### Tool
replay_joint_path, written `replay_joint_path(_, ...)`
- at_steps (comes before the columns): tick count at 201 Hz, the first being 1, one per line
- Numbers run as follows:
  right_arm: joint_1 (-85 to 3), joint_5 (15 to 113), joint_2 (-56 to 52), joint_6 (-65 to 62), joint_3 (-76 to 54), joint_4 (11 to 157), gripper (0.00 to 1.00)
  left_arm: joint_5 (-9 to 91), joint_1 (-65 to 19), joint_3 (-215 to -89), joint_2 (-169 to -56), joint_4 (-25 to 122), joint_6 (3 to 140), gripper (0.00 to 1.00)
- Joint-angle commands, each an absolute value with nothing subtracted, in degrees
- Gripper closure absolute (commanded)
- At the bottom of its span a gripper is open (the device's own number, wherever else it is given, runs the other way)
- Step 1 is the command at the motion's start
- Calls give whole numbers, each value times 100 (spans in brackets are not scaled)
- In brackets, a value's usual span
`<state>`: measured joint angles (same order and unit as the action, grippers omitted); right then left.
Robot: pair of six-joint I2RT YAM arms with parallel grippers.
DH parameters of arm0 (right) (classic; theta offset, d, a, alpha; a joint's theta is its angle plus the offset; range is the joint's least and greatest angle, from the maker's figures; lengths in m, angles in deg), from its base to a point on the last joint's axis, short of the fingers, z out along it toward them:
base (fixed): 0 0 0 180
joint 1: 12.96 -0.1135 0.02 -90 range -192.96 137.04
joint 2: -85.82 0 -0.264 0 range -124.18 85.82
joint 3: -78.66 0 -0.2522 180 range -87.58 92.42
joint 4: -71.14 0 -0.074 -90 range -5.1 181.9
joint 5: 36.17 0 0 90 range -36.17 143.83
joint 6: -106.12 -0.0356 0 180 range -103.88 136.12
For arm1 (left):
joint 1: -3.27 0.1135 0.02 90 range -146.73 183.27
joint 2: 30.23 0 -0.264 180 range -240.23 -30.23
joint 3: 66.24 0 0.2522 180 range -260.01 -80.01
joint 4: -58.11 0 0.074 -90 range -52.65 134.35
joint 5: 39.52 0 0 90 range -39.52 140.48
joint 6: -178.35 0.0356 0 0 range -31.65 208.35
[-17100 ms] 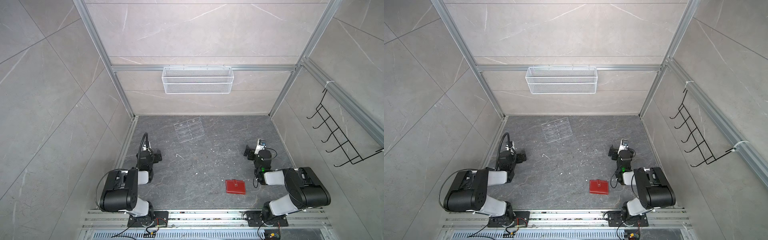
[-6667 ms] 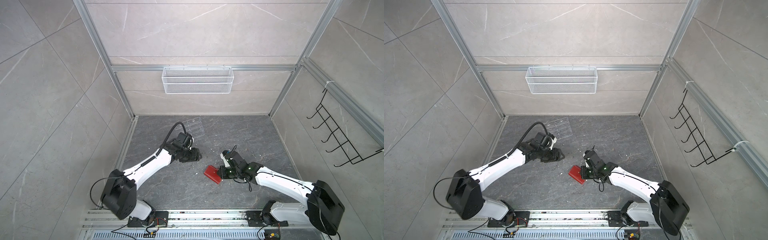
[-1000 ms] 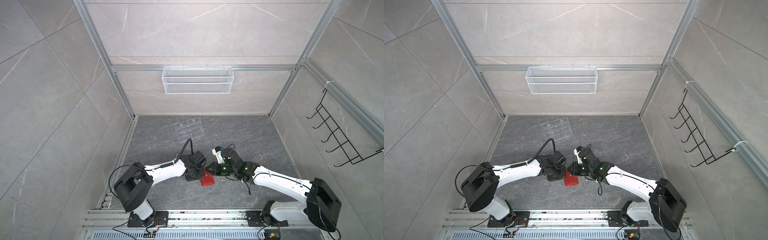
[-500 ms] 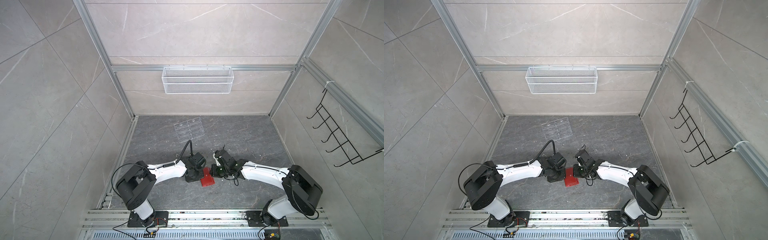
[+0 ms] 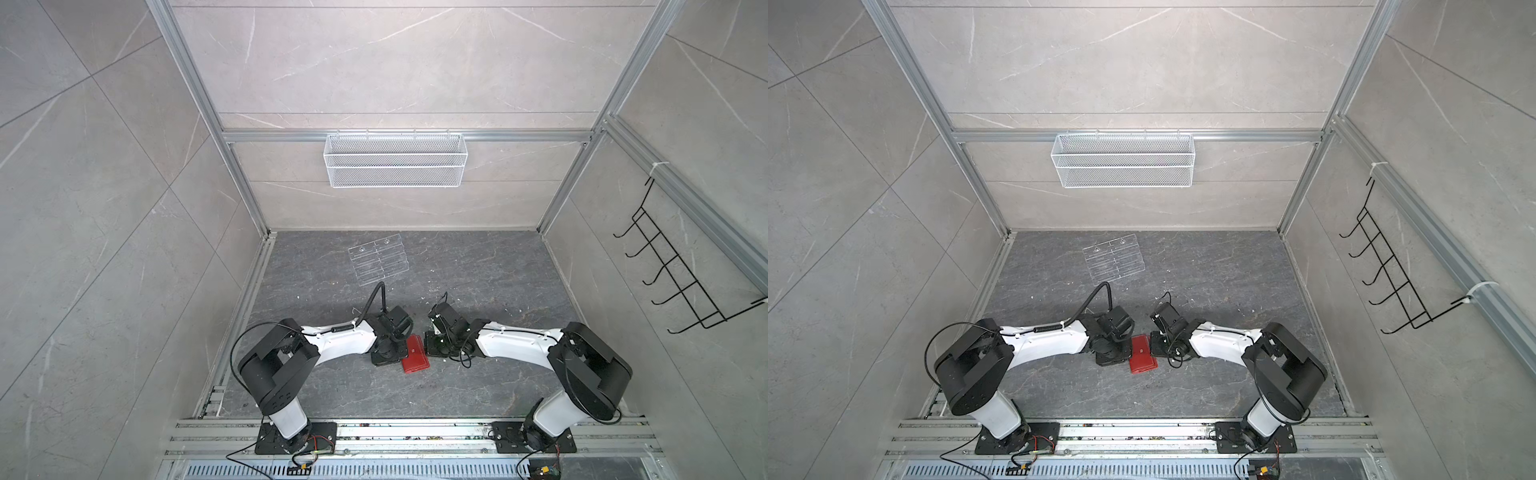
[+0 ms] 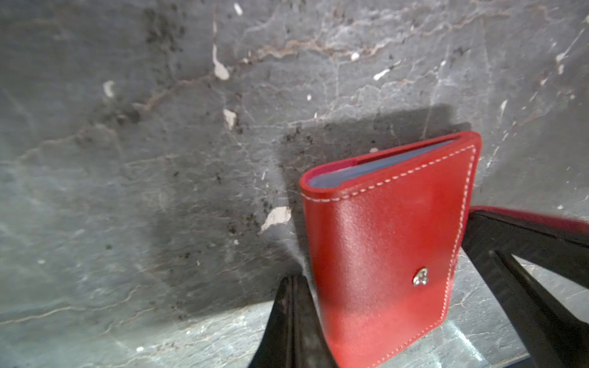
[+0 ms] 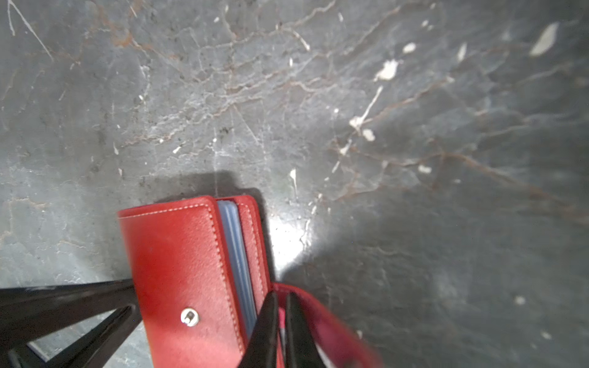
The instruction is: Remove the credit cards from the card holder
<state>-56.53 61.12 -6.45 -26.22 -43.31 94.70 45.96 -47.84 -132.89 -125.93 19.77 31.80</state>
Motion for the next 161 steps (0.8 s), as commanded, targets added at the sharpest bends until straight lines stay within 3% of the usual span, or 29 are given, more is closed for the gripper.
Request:
replay_joint_path(1, -5674, 6268, -693, -2502, -4460, 9256, 88, 4538, -4771, -13410, -12677, 2000, 3194, 99)
replay_joint_path(161, -5998, 6305, -40, -2379, -3946, 9972, 87, 4514, -4770, -13524, -12801, 1886, 3287, 100)
